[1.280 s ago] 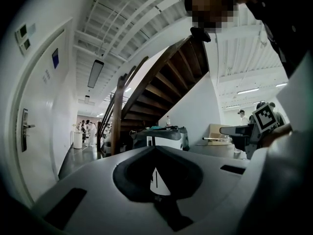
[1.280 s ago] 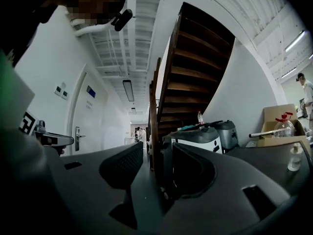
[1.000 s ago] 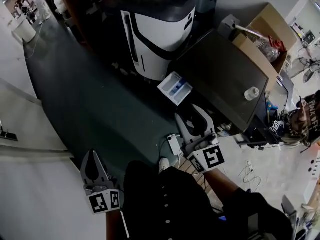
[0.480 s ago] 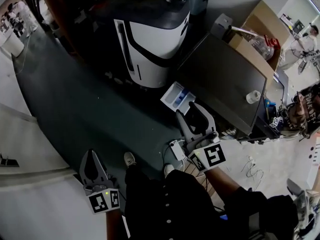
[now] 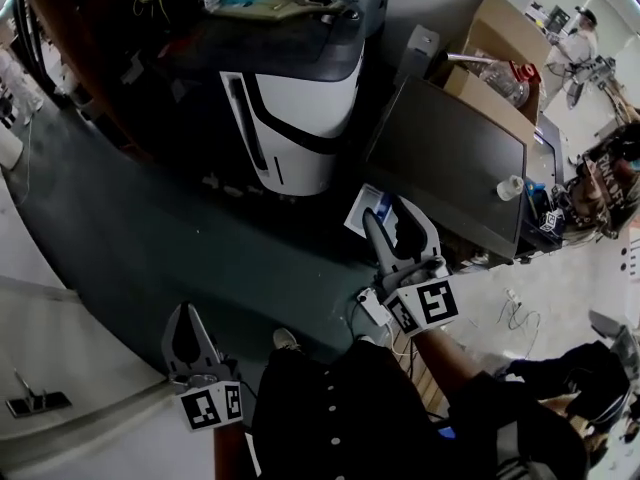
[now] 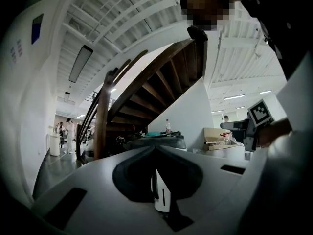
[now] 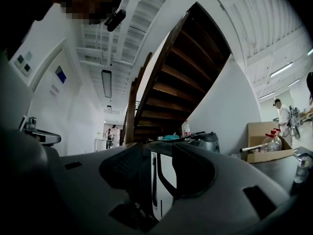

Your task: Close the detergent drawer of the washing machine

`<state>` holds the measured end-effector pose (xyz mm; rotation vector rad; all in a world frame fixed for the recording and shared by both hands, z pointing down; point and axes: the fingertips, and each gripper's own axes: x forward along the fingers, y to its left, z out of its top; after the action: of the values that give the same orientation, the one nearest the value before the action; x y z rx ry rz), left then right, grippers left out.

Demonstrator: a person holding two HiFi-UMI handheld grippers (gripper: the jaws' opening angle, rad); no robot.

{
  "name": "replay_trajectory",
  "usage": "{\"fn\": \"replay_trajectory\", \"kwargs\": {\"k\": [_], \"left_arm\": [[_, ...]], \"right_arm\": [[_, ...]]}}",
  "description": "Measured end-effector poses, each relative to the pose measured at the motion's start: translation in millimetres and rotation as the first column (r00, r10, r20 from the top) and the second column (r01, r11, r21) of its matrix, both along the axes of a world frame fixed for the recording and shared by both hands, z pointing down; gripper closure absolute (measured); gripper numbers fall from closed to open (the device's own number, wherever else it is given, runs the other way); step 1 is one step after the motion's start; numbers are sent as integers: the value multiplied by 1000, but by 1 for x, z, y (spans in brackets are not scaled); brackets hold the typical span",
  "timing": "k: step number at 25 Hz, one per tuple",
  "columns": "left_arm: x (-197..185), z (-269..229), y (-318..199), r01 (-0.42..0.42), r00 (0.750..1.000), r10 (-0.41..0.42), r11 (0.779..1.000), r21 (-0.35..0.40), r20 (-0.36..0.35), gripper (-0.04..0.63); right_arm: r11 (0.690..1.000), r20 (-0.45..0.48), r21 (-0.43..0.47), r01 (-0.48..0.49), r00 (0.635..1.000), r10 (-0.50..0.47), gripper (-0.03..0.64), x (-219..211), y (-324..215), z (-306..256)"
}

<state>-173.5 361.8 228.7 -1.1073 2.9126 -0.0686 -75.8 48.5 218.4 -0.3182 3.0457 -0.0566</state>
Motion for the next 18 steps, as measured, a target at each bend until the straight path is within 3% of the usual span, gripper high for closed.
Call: {"fn": "replay_trajectory", "kwargs": {"k": [9, 18], "left_arm": [[-73, -2, -6, -194, 981, 194, 981, -16, 1, 582], [-95, 14, -96, -360, 933, 360, 933, -3, -7, 583]], "right_arm": [[976, -1, -7, -216, 976, 216, 433, -16, 2, -6], [912, -22, -12, -410, 912, 409, 433, 17, -54, 13]]}}
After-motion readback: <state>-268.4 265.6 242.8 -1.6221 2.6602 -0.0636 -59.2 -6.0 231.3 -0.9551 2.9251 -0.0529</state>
